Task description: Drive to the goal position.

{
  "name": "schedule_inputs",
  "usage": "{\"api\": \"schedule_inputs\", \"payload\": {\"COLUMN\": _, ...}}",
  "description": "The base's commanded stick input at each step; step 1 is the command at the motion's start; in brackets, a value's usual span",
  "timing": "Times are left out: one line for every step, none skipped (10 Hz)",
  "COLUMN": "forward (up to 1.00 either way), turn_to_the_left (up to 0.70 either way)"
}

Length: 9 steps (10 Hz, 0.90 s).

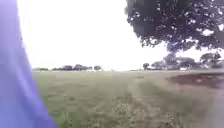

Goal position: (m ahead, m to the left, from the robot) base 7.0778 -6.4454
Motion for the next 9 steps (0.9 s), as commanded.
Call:
{"api": "schedule_inputs", "payload": {"forward": 1.00, "turn_to_the_left": 0.00}}
{"api": "schedule_inputs", "payload": {"forward": 1.00, "turn_to_the_left": 0.00}}
{"api": "schedule_inputs", "payload": {"forward": 1.00, "turn_to_the_left": -0.12}}
{"api": "schedule_inputs", "payload": {"forward": 1.00, "turn_to_the_left": -0.40}}
{"api": "schedule_inputs", "payload": {"forward": 1.00, "turn_to_the_left": -0.40}}
{"api": "schedule_inputs", "payload": {"forward": 1.00, "turn_to_the_left": 0.00}}
{"api": "schedule_inputs", "payload": {"forward": 1.00, "turn_to_the_left": 0.00}}
{"api": "schedule_inputs", "payload": {"forward": 1.00, "turn_to_the_left": 0.00}}
{"api": "schedule_inputs", "payload": {"forward": 1.00, "turn_to_the_left": 0.00}}
